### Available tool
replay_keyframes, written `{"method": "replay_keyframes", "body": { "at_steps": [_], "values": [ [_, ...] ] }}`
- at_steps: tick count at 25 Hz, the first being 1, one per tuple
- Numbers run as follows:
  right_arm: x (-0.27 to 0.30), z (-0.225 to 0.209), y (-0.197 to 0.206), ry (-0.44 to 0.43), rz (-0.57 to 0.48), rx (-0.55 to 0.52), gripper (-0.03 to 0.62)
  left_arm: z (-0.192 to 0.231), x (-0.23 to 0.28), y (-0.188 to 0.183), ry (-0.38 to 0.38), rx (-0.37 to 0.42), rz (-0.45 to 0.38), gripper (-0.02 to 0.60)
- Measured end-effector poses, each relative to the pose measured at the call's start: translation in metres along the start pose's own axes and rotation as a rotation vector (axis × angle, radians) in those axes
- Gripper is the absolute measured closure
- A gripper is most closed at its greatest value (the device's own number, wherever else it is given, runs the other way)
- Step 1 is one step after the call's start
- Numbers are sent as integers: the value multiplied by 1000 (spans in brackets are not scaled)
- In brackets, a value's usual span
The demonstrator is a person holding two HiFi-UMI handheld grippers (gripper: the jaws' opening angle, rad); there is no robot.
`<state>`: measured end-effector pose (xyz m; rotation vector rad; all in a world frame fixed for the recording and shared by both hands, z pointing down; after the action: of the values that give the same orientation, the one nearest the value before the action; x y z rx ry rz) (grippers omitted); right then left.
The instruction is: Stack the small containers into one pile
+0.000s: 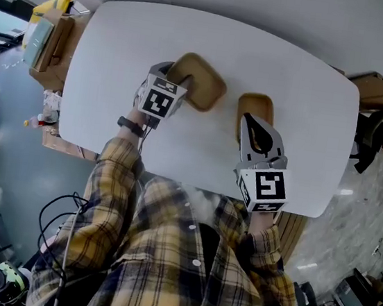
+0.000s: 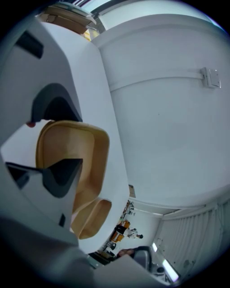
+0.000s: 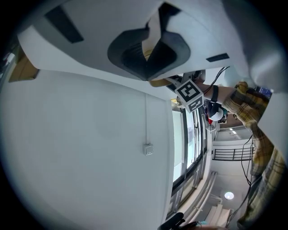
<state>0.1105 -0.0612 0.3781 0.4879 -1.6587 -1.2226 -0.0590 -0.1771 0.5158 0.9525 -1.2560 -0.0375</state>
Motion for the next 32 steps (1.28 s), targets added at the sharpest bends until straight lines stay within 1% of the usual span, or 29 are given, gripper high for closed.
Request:
{"method": "replay_keyframes", "body": {
  "at_steps": [1,4,6,8,12,15,18,19,22,25,26,29,31,32],
  "values": [
    [-1,0,0,1,-2,0,580,0,-2,0,-4,-11,-12,361],
    [-3,-1,1,2,-2,-1,580,3,-6,1,-37,-47,-39,316],
    [-4,-1,1,3,-1,0,580,4,-8,2,-62,-35,-45,290],
    [-5,-1,1,5,-2,-1,580,5,-12,2,-75,-27,-56,290],
    [-9,-11,6,30,12,9,580,2,-29,-4,-74,-54,-91,290],
    [-12,-26,21,63,56,42,580,-7,-46,-11,-71,-59,-129,290],
    [-13,-45,38,91,110,74,579,-25,-59,-17,-48,-48,-159,294],
    [-13,-50,44,95,128,84,579,-33,-63,-19,-40,-41,-170,314],
    [-9,-64,60,93,183,116,579,-55,-73,-23,-15,-20,-207,407],
    [-7,-77,73,106,211,126,579,-77,-77,-23,23,-3,-212,500],
    [-6,-82,77,112,219,126,577,-83,-79,-23,33,-5,-215,520],
    [-3,-90,87,122,247,139,567,-93,-86,-23,55,-25,-234,547],
    [-1,-93,95,116,274,153,517,-99,-90,-21,65,-45,-240,555],
    [0,-94,100,111,291,158,503,-104,-92,-19,73,-58,-239,561]
  ]
}}
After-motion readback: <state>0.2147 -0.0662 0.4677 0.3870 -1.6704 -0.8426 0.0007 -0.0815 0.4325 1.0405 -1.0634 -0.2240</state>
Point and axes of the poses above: the fingertips, and each gripper's own axes: x forward along the fingers, z to its left, y out of its underside, the point moved 2 cm from there along -x, backward along the fingers, and after that the axes turned 4 degrees about z, right-handed, at the moved point
